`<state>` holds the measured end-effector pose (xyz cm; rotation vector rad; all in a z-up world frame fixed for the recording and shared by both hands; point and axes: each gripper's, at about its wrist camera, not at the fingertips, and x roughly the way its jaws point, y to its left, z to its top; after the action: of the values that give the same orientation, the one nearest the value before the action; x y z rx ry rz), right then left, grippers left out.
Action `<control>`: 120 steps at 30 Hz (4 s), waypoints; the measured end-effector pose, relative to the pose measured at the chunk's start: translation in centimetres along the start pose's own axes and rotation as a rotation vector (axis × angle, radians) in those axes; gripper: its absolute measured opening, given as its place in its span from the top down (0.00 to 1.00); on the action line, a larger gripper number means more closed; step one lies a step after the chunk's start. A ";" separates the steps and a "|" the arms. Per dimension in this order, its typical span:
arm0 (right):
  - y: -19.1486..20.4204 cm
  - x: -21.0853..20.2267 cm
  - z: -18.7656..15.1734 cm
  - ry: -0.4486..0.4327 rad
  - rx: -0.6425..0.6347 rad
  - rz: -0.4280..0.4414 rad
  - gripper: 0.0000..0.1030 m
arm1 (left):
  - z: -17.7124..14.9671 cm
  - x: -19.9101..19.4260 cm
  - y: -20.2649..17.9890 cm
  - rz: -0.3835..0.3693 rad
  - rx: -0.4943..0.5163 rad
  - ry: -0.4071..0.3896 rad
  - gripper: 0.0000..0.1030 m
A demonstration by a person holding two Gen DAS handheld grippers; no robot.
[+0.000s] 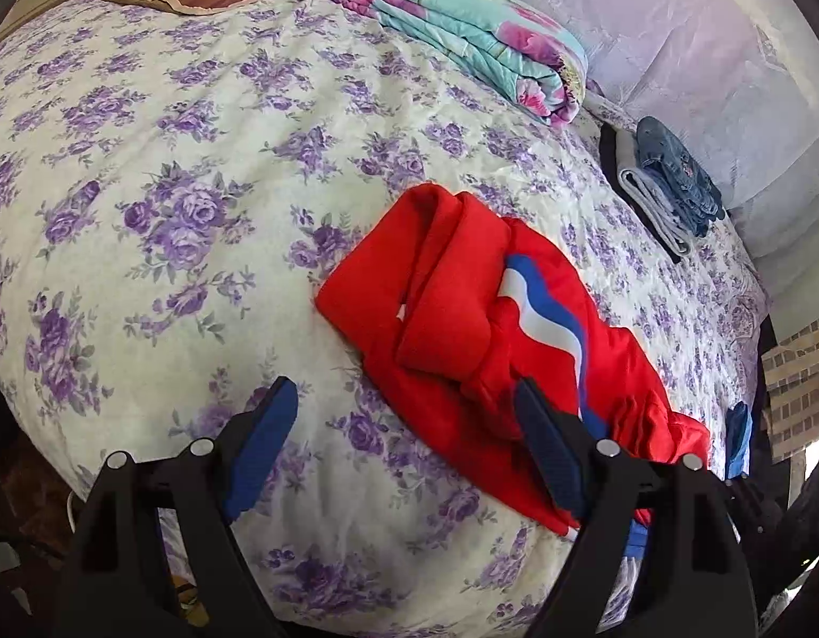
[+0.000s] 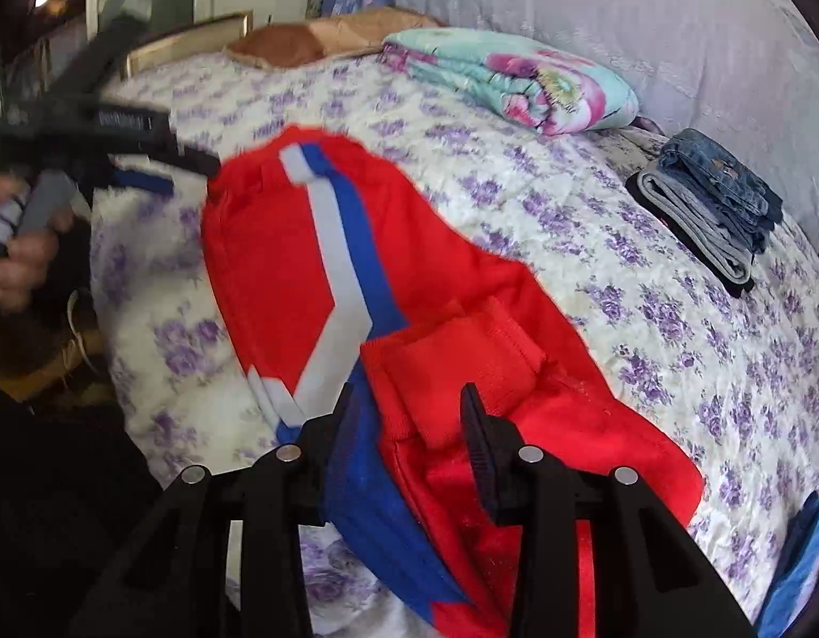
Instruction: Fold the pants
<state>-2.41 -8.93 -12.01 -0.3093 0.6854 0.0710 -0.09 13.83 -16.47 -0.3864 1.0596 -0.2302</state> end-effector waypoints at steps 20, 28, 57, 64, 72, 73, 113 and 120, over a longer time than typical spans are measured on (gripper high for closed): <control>-4.8 6.4 -2.4 0.229 0.278 -0.069 0.60 | 3.3 0.8 1.4 -0.082 -0.064 0.042 0.21; -5.0 6.6 -2.3 0.233 0.271 -0.068 0.60 | 3.1 1.1 0.5 -0.266 -0.104 0.153 0.47; -4.9 6.5 -2.3 0.222 0.257 -0.059 0.60 | 2.7 0.7 5.5 -0.184 -0.277 0.008 0.18; -4.9 6.4 -2.4 0.219 0.254 -0.063 0.60 | 3.2 3.1 5.9 -0.281 -0.326 0.049 0.22; -4.8 6.4 -2.4 0.216 0.253 -0.073 0.59 | 4.5 4.5 5.3 -0.326 -0.371 0.023 0.25; -4.7 6.4 -2.4 0.215 0.253 -0.074 0.59 | 4.6 4.4 5.2 -0.323 -0.372 0.019 0.28; -5.5 4.1 -1.9 0.090 0.214 -0.074 0.55 | 4.6 -3.5 -3.1 -0.308 0.011 -0.153 0.79; -4.5 8.0 -0.8 0.146 0.117 -0.119 0.45 | 3.8 -6.0 -8.5 -0.322 0.130 -0.179 0.79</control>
<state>4.06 -13.78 -16.49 -0.2432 0.8111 -0.1056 0.37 9.09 -6.50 -0.4512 0.7979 -0.5394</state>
